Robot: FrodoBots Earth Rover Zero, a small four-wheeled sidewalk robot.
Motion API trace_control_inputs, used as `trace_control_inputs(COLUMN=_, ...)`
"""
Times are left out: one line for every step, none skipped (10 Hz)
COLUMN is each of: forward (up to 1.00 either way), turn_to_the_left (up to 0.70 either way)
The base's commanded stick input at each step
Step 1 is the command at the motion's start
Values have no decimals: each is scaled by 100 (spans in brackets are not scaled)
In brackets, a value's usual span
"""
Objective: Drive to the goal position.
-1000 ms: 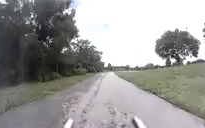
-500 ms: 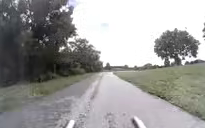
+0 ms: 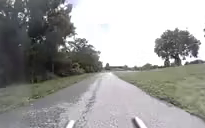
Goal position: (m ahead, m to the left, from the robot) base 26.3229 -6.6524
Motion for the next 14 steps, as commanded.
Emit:
trace_control_inputs(forward=70, turn_to_the_left=0)
trace_control_inputs(forward=70, turn_to_the_left=0)
trace_control_inputs(forward=70, turn_to_the_left=-14)
trace_control_inputs(forward=70, turn_to_the_left=-29)
trace_control_inputs(forward=70, turn_to_the_left=-27)
trace_control_inputs(forward=70, turn_to_the_left=-15)
trace_control_inputs(forward=70, turn_to_the_left=-3)
trace_control_inputs(forward=70, turn_to_the_left=0)
trace_control_inputs(forward=70, turn_to_the_left=0)
trace_control_inputs(forward=70, turn_to_the_left=0)
trace_control_inputs(forward=70, turn_to_the_left=0)
trace_control_inputs(forward=70, turn_to_the_left=0)
trace_control_inputs(forward=70, turn_to_the_left=0)
trace_control_inputs(forward=70, turn_to_the_left=0)
